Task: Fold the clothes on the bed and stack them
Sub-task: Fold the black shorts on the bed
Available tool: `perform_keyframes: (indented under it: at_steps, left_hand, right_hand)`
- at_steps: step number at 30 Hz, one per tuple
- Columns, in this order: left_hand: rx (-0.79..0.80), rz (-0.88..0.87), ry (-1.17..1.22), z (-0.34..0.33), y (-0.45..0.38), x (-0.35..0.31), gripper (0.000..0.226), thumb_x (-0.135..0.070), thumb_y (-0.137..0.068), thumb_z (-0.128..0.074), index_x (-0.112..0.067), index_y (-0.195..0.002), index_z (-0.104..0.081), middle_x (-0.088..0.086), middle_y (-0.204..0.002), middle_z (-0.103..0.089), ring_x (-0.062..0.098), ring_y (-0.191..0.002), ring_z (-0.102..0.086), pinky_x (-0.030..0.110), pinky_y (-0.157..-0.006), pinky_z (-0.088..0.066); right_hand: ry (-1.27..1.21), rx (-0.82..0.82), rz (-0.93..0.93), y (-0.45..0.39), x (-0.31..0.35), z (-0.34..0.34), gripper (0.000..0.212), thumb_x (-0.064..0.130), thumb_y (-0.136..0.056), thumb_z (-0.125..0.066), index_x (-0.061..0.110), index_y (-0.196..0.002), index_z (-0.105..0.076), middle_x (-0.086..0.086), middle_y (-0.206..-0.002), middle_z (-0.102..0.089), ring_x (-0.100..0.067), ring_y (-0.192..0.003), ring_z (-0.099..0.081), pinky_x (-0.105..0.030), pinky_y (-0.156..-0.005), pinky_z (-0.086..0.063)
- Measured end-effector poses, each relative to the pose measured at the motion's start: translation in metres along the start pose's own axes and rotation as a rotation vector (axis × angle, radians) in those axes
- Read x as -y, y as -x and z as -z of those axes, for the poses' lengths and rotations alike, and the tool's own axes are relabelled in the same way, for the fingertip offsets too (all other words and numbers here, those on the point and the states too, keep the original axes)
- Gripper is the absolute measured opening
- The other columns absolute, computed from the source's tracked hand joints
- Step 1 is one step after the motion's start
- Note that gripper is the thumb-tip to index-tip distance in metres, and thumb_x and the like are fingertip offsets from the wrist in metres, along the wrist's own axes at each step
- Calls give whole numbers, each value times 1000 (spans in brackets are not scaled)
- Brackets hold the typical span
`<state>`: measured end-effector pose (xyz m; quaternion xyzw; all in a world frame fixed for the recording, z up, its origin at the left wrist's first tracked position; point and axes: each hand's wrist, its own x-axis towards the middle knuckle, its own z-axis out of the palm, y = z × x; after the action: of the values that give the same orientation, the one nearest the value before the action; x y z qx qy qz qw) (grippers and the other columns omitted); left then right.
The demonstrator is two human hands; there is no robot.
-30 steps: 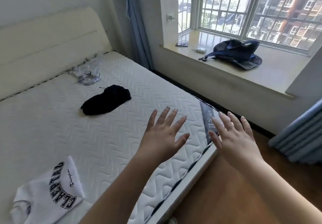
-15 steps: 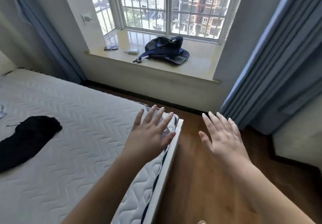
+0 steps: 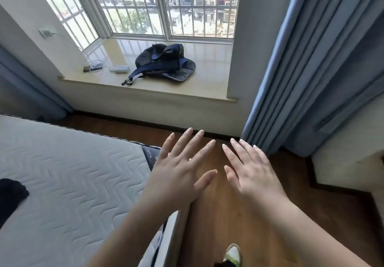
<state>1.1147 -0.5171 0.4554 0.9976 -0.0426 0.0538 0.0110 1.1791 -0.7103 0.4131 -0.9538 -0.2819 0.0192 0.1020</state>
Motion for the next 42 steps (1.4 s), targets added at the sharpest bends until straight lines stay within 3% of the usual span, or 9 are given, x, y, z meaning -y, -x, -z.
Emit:
perform_keyframes:
  at_steps: [8, 15, 19, 22, 27, 31, 38, 40, 42]
  left_hand:
    - [38, 230, -17, -30, -55, 23, 60, -58, -95, -30, -32, -148, -39, 1, -154, -39, 20, -145, -29, 45, -115, -20]
    - [98, 444, -52, -66, -119, 91, 63, -61, -92, -30, -33, -147, -41, 1, -155, -37, 22, -147, -26, 49, -116, -16]
    - [135, 520, -45, -81, -156, 131, 64, -63, -94, -26, -35, -151, -32, -1, -159, -26, 20, -150, -14, 49, -118, -9]
    - [131, 560, -14, -82, -187, 158, 63, -61, -94, -23, -34, -150, -35, 0, -159, -29, 21, -149, -17, 49, -118, -10]
    - [129, 666, -67, -85, -233, 203, 66, -63, -93, -9, -37, -153, -22, -1, -162, -17, 19, -151, -4, 45, -120, 6]
    - [176, 732, -114, -95, -273, 228, 67, -62, -95, -9, -34, -152, -29, 3, -160, -24, 24, -150, -13, 48, -120, 1]
    - [203, 874, -83, -105, -337, 243, 62, -58, -97, -19, -29, -147, -42, 5, -155, -36, 26, -146, -22, 44, -118, -10]
    - [237, 944, -75, -100, -349, 251, 64, -59, -97, -13, -31, -148, -38, 4, -157, -32, 25, -148, -19, 42, -119, -3]
    - [279, 1005, -59, -97, -355, 258, 69, -63, -94, -1, -36, -153, -22, 1, -163, -16, 22, -151, -2, 38, -117, 13]
  right_hand:
    - [-66, 39, 2, -88, -21, -4, 64, 54, -98, -9, 28, -155, -24, 1, -162, -22, -19, -150, -13, -42, -121, -3]
    - [-40, 54, 121, -193, -17, -13, 61, 55, -98, -21, 27, -151, -36, 1, -159, -28, -18, -149, -18, -44, -120, -8]
    - [22, 79, 166, -261, -16, -10, 66, 63, -97, -12, 35, -156, -16, 8, -164, -8, -11, -150, 6, -38, -121, 9]
    - [30, 81, 181, -305, -16, -9, 68, 64, -92, 0, 38, -155, -8, 10, -164, -1, -9, -149, 13, -37, -120, 11]
    - [-54, 25, 118, -384, -40, -5, 71, 60, -92, 0, 33, -154, -19, 9, -163, -15, -11, -150, -2, -31, -120, 11]
    - [-20, 82, 218, -453, -53, -17, 71, 57, -93, -1, 31, -154, -25, 6, -162, -17, -15, -150, -5, -36, -121, 3]
    - [-42, 171, 441, -570, -54, -41, 60, 54, -97, -6, 37, -155, -9, 8, -163, -8, -16, -150, 1, -34, -119, 9]
    - [-40, 169, 519, -600, -43, -40, 63, 55, -95, -5, 36, -155, -15, 8, -163, -15, -17, -151, -5, -35, -119, 6]
    - [-33, 185, 619, -622, -30, -42, 63, 54, -96, -6, 34, -154, -21, 7, -161, -22, -17, -150, -10, -37, -120, 1]
